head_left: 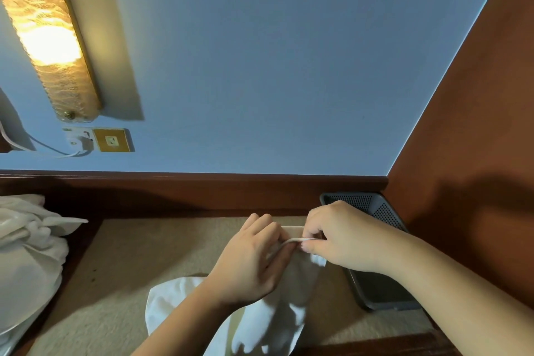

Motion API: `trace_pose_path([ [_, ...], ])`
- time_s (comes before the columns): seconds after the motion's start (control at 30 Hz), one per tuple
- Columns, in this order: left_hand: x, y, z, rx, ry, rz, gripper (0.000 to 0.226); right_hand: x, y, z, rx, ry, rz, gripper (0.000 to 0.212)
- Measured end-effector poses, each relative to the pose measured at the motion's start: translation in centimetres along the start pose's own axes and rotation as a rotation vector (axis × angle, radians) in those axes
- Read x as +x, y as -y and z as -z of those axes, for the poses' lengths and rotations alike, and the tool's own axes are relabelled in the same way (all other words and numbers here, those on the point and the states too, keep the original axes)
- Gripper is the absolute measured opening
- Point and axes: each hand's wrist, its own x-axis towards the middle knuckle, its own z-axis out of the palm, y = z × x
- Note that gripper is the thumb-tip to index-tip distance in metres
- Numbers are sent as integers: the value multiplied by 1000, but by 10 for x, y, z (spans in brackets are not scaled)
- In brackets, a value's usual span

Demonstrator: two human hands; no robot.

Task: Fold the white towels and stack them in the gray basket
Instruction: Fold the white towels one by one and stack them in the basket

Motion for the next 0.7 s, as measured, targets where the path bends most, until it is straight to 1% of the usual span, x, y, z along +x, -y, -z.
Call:
trace_pose_path([
  [0.1,-3,2,-2,53,2,-4,22,4,-1,6,-52,-6,17,27],
  [0.2,-6,5,-6,105,-26,26,19,10,-1,19,-161,-77,73,33],
  [0.27,-9,5,-7,50,-41,36,15,11,2,31,-182,-88,90,31],
  [0.3,-10,4,-9,8,-45,32,16,11,3,37,-180,-75,89,29],
  [0.4,-10,-2,-11,-106,-40,11,32,12,3,52,-207,-11,95,26],
  [0.47,-8,-5,-11,-123,-29,-4,44,12,2,59,-226,24,100,26],
  [0.57,-1,-8,-6,-205,-21,39,45,13,2,71,-241,70,100,25],
  [0.63,11,-15,5,-289,-31,25,47,13,4,87,-245,49,126,21],
  [0.7,30,-23,21,-292,-60,-6,49,13,6,116,-231,-29,152,15],
])
